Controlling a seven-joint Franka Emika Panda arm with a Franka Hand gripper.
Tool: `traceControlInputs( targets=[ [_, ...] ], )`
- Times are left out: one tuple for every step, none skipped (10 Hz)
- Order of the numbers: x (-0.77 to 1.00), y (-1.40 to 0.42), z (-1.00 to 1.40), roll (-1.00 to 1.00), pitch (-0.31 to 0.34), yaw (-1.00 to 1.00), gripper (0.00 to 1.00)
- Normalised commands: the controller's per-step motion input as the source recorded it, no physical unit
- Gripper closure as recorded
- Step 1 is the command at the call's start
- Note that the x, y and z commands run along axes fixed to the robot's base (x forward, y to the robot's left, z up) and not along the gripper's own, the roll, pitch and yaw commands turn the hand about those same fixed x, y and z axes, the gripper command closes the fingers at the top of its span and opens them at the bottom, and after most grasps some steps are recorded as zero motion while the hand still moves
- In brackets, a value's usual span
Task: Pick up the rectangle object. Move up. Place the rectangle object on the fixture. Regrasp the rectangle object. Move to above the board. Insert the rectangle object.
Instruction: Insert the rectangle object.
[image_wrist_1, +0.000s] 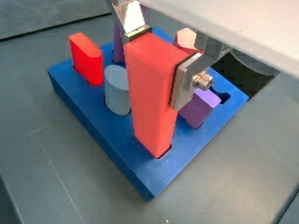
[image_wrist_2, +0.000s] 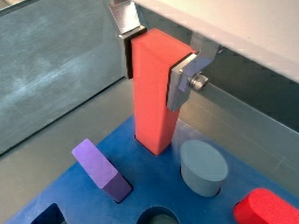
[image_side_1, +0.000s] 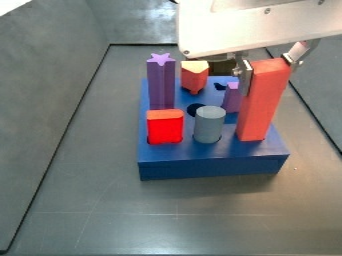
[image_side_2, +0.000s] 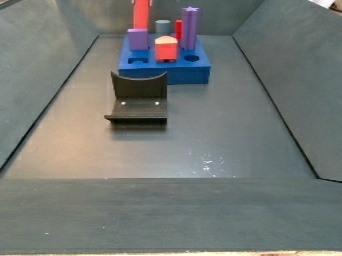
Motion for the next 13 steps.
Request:
traceControlInputs(
  targets=[
    [0.41,0.02,-1.00,0.00,0.000,0.00,1.00],
    [0.41,0.02,-1.00,0.00,0.000,0.00,1.00],
    [0.41,0.01,-1.00,0.00,0.000,0.00,1.00],
    [0.41,0.01,-1.00,0.00,0.000,0.00,1.00],
    [0.39,0.00,-1.00,0.00,0.000,0.00,1.00],
    [0.07,0.01,-0.79,-0.03,-0.219,0.00,1.00],
    [0.07,0.13,-0.83,0.00,-0.177,0.00,1.00],
    [0.00,0.25,-0.26,0.00,-0.107,-0.08,1.00],
    [0.00,0.14,-0.13,-0.06,-0.096,-0.08,1.00],
    [0.00,0.05,-0.19,-0.03,-0.179,-0.03,1.00],
    [0.00,0.03,-0.25,-0.02,-0.190,-0.02,1.00],
    [0.00,0.00,-0.76,0.00,-0.236,-0.02,1.00],
    [0.00,0.00,-0.81,-0.02,-0.227,-0.01,1.00]
  ],
)
